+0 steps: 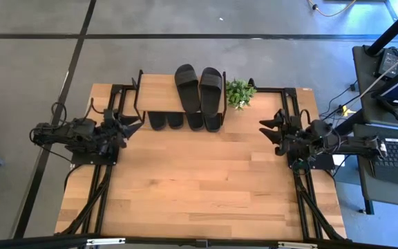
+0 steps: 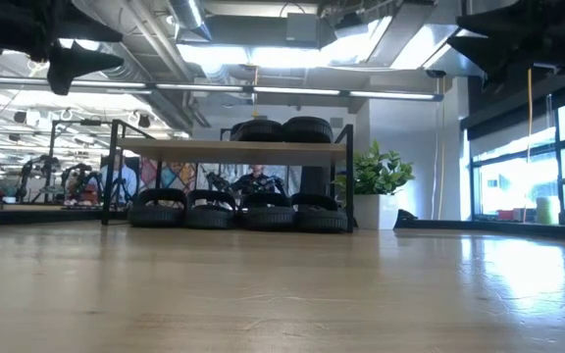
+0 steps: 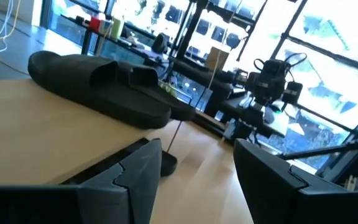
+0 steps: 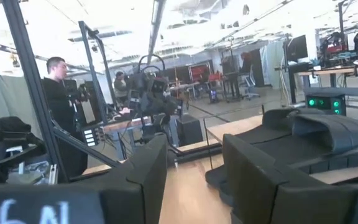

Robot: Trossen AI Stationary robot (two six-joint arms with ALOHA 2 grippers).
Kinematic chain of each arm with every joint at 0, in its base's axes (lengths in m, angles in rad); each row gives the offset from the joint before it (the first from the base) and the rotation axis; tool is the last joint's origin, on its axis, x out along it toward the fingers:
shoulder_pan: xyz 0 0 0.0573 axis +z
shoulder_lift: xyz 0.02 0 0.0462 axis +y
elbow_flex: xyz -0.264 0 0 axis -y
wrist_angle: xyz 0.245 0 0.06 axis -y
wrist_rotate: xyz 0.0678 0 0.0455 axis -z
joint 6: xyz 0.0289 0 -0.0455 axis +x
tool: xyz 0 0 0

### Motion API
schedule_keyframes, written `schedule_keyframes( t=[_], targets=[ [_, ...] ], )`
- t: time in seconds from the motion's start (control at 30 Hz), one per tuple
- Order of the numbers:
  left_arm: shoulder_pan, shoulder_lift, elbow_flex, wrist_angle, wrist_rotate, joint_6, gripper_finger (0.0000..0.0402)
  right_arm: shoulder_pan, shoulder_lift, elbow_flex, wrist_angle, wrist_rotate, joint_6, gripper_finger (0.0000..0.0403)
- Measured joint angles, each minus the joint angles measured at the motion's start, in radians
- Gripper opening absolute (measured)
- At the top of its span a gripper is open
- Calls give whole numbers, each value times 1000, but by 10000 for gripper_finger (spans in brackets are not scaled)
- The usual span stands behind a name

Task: Pick and place slides into the shelf
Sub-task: Return to Home Position

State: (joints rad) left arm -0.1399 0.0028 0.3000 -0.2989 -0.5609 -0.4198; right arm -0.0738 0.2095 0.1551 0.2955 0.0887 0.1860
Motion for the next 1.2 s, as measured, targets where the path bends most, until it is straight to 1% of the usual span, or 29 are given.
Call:
schedule_keyframes(
  t=[0.17,0.33,0.43,0.53,0.6,0.7,0.73,0.8,0.93,1.07,1.2],
  targets=[
    [0,0,-39,38,1,10,195,0,-69,-69,41,-1,10,156],
    [0,0,-159,180,10,5,195,0,-110,-150,126,-4,23,156],
    [0,0,-212,250,9,4,195,0,-115,-148,121,-4,23,156],
    [0,0,-255,275,9,4,195,0,-114,-148,120,-4,23,156],
    [0,1,-269,303,10,11,195,0,-114,-148,118,-3,23,156],
    [0,3,-273,317,10,62,195,0,-114,-148,104,-5,21,156],
    [0,3,-273,316,6,79,195,0,-114,-148,91,-6,25,156],
    [0,3,-273,314,2,97,195,1,-114,-148,43,-12,87,156],
    [0,3,-273,314,1,98,195,1,-114,-147,-113,-15,194,156],
    [0,3,-273,313,1,98,195,0,-114,-147,-256,-15,202,156],
    [0,3,-273,313,1,86,195,1,-105,-147,-270,-39,195,156]
  ],
)
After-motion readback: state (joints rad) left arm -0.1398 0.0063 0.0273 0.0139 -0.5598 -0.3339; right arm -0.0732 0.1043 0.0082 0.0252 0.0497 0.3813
